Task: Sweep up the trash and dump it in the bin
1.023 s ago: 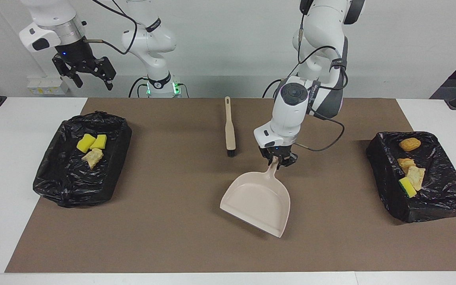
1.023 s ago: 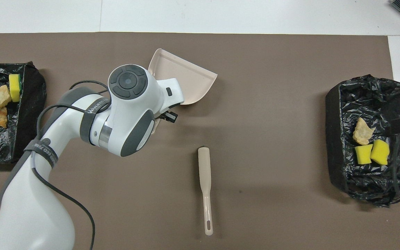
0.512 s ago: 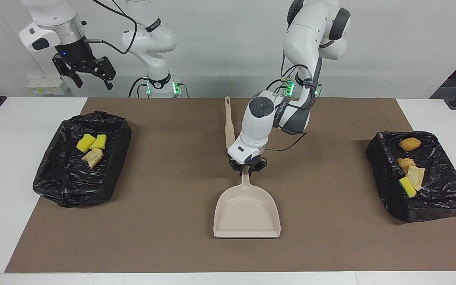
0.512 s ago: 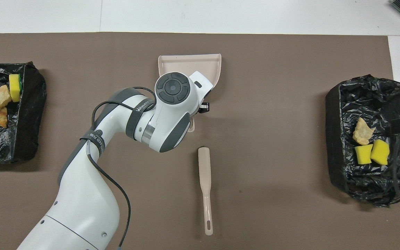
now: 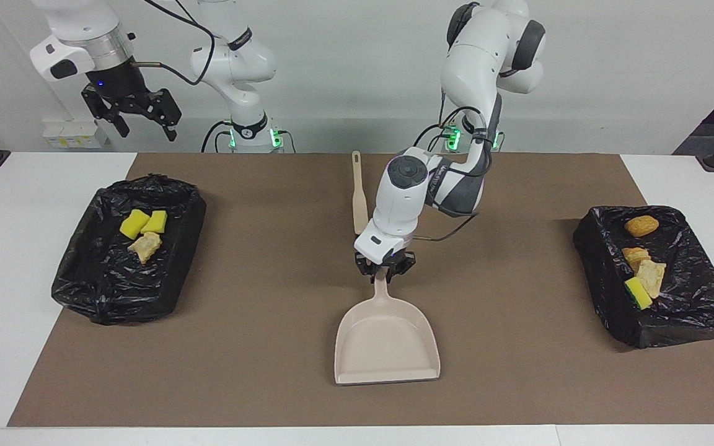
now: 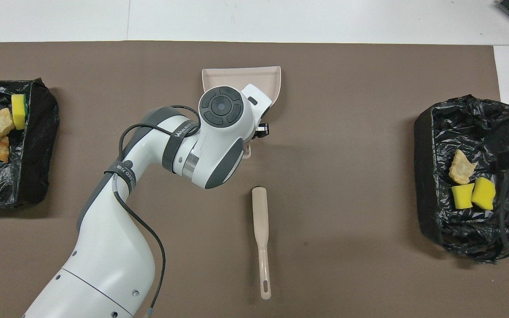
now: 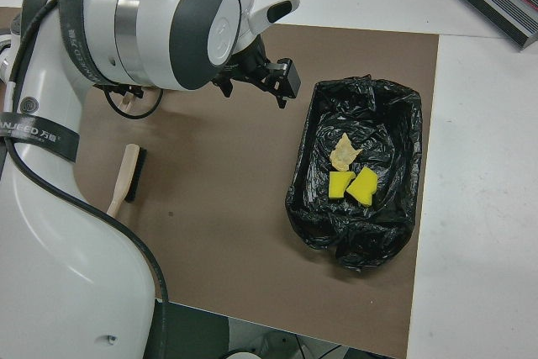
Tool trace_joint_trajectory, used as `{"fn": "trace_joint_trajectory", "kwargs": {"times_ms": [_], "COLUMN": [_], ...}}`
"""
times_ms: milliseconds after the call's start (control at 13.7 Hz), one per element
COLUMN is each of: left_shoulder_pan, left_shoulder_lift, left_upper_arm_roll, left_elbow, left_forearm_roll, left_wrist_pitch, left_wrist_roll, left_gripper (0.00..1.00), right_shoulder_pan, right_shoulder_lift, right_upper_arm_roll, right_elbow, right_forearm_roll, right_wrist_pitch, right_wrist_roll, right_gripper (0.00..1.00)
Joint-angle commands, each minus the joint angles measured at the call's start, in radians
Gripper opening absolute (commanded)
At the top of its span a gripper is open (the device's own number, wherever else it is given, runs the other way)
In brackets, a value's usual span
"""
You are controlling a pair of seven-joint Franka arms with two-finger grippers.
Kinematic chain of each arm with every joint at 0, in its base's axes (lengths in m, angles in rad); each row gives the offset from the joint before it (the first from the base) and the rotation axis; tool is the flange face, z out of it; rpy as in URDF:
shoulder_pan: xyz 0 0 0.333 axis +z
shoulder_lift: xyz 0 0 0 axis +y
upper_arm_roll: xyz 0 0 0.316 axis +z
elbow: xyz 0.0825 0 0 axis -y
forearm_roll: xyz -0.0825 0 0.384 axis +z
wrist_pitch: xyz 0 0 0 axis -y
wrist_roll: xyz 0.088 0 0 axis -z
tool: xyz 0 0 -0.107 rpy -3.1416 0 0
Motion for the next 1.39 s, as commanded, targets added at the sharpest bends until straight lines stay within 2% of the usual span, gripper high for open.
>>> {"fn": "trace_joint_trajectory", "kwargs": {"times_ms": [0, 146, 292, 439, 658, 950, 1169, 1316], "left_shoulder_pan": [-0.006, 0.053, 0.122, 0.207, 0.361, 0.484, 0.54, 0.56], "left_shoulder_lift": [-0.031, -0.158, -0.278, -0.373, -0.566, -0.673, -0.685, -0.676], "left_upper_arm_roll": [0.018, 0.028, 0.03, 0.033, 0.031, 0.033, 0.045, 0.048], "left_elbow": [0.006, -0.119, -0.264, -0.356, -0.514, -0.459, -0.305, -0.205], "left_forearm_roll": [-0.017, -0.015, -0.007, -0.006, -0.003, -0.001, 0.0, 0.011], "left_wrist_pitch": [-0.019, -0.04, -0.036, -0.043, -0.085, -0.291, -0.503, -0.594], "left_wrist_roll": [-0.006, 0.02, 0.16, 0.271, 0.538, 0.731, 0.816, 0.834], "left_gripper": [1.0, 1.0, 1.0, 1.0, 1.0, 1.0, 1.0, 1.0], "right_shoulder_pan": [-0.009, -0.009, -0.009, -0.009, -0.009, -0.009, -0.009, -0.009], "right_shoulder_lift": [-0.019, -0.019, -0.019, -0.019, -0.019, -0.019, -0.019, -0.019], "right_upper_arm_roll": [0.005, 0.005, 0.005, 0.003, 0.003, 0.005, 0.003, 0.005], "right_elbow": [-0.019, -0.02, -0.019, -0.019, -0.019, -0.02, -0.02, -0.02], "right_forearm_roll": [0.014, 0.014, 0.014, 0.014, 0.014, 0.014, 0.014, 0.014], "right_wrist_pitch": [0.0, 0.0, 0.0, -0.001, 0.0, 0.0, 0.0, -0.001], "right_wrist_roll": [-0.012, -0.012, -0.012, -0.012, -0.013, -0.012, -0.012, -0.012], "right_gripper": [1.0, 1.0, 1.0, 1.0, 1.0, 1.0, 1.0, 1.0]}}
